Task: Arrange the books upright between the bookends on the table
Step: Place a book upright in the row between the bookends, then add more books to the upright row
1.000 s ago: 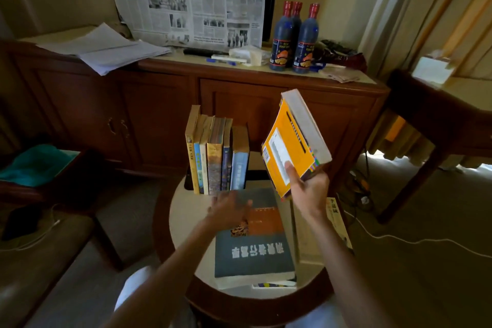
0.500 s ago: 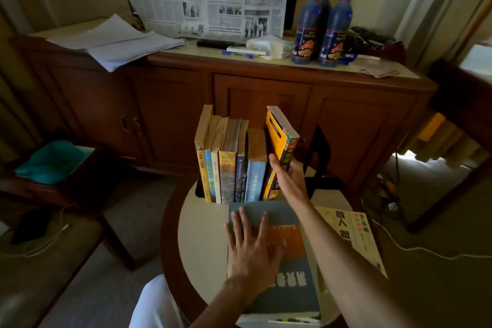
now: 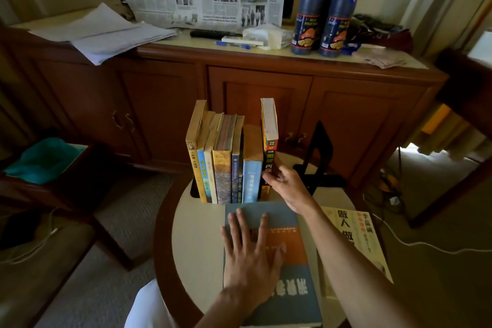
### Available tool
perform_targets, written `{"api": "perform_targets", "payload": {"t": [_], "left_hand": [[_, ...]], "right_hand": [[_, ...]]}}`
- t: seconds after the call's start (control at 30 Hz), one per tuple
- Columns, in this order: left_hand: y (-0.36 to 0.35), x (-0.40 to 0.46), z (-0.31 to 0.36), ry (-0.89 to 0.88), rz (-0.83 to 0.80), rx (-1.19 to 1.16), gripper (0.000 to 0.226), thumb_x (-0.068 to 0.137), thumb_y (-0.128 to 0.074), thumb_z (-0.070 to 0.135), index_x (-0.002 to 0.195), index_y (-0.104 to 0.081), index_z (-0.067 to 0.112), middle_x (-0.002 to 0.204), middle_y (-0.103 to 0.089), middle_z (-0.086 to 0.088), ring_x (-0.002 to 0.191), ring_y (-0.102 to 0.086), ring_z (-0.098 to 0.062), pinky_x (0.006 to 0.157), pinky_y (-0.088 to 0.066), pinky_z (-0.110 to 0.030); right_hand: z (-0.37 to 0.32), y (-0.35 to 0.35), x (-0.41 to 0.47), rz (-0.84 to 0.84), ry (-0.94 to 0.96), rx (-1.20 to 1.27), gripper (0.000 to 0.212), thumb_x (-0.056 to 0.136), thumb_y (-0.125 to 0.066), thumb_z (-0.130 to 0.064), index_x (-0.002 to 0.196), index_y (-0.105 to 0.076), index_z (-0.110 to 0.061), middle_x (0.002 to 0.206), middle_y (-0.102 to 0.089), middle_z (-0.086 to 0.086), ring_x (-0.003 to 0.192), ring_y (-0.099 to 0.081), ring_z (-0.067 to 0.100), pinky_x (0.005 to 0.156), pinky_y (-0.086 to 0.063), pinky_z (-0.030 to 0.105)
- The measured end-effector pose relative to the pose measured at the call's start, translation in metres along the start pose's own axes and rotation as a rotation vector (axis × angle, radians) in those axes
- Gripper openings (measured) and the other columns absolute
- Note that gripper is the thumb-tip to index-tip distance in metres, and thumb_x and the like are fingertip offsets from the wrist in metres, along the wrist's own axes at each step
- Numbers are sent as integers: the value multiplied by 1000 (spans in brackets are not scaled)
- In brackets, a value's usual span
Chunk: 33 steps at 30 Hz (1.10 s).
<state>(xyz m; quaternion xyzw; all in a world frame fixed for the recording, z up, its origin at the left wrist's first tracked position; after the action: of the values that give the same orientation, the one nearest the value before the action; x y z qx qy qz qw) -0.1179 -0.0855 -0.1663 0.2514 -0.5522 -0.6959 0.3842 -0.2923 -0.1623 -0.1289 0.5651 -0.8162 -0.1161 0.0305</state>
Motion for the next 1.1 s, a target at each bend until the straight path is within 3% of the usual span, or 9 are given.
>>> {"api": "perform_targets", "payload": {"t": [0.13, 0.23, 0.3, 0.37, 0.43, 0.57, 0.77, 0.87, 1.1], "left_hand": [[-5, 0, 0, 12, -43, -27, 74, 95, -28, 72, 156, -23, 30, 161, -16, -24, 146, -14, -47, 112, -7, -51], [1, 2, 0, 10, -69, -85, 77, 92, -19, 77, 156, 3, 40, 160, 24, -18, 146, 24, -41, 119, 14, -50], [3, 6, -8, 27, -129, -198, 78, 90, -24, 77, 154, 5, 44, 157, 33, -9, 145, 30, -37, 120, 14, -49], [15, 7, -22, 68, -77, -371, 80, 86, -43, 73, 152, -11, 41, 164, 9, -2, 151, 5, -37, 122, -11, -55], [17, 1, -46, 213, -42, -556, 87, 82, -61, 65, 148, -15, 34, 154, -23, -2, 144, -24, -33, 115, -32, -55], [0, -24, -65, 454, -317, -933, 97, 66, -72, 72, 137, -31, 22, 120, -61, -2, 102, -67, -17, 86, -58, -37], [27, -27, -60, 411, -308, -985, 36, 83, -75, 40, 102, -64, 12, 91, -76, -3, 76, -75, -11, 70, -61, -28], [41, -30, -62, 437, -241, -1086, 34, 79, -81, 25, 102, -65, 6, 93, -76, -10, 75, -75, -19, 70, -63, -36], [85, -27, -45, 323, -214, -1227, 53, 78, -81, 16, 116, -44, 15, 105, -70, -16, 81, -75, -28, 70, -62, -48]], "right_hand": [[-8, -3, -9, 28, -1, -152, 73, 85, -70, -51, 144, -46, -15, 141, -49, -11, 121, -54, 6, 111, -39, 36], [-11, 0, -7, 64, 45, -231, 44, 94, -64, -23, 133, -53, -4, 116, -57, -7, 93, -58, -8, 96, -46, 24], [-7, 4, -6, 78, 51, -271, 32, 94, -65, -21, 118, -60, -2, 100, -65, -10, 75, -59, -17, 75, -45, 9], [-9, 6, -15, 90, 35, -283, 27, 94, -66, -26, 108, -62, -4, 96, -69, -7, 85, -63, -14, 76, -43, 6], [-4, 7, -27, 80, -6, -268, 55, 94, -64, -35, 138, -49, -5, 135, -57, 3, 124, -54, 5, 95, -40, 14], [4, 14, -77, 173, 46, -433, 65, 95, -58, -44, 152, -31, -26, 152, -43, -2, 125, -51, 5, 97, -45, 18], [34, -13, -167, 90, 74, -606, 55, 97, -46, -45, 150, -32, -35, 157, -2, -22, 147, -5, 5, 119, -27, 38], [36, -12, -194, 73, 20, -440, 61, 98, -53, -33, 153, -25, -34, 156, -14, -19, 147, -21, 11, 119, -26, 32], [34, -2, -219, 120, -118, 47, 76, 84, -73, -22, 148, -34, -38, 151, -39, -8, 129, -49, 15, 108, -44, 46]]}}
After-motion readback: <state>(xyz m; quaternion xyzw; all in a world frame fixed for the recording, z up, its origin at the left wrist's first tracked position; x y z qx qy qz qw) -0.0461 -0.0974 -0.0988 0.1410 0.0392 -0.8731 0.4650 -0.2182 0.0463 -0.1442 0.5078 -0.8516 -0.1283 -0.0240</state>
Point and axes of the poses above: each hand's wrist, its own x-axis towards the middle knuckle, its own y-axis out of the back of the hand, z = x × y, the point moved 7 cm from there along x, towards the middle knuckle
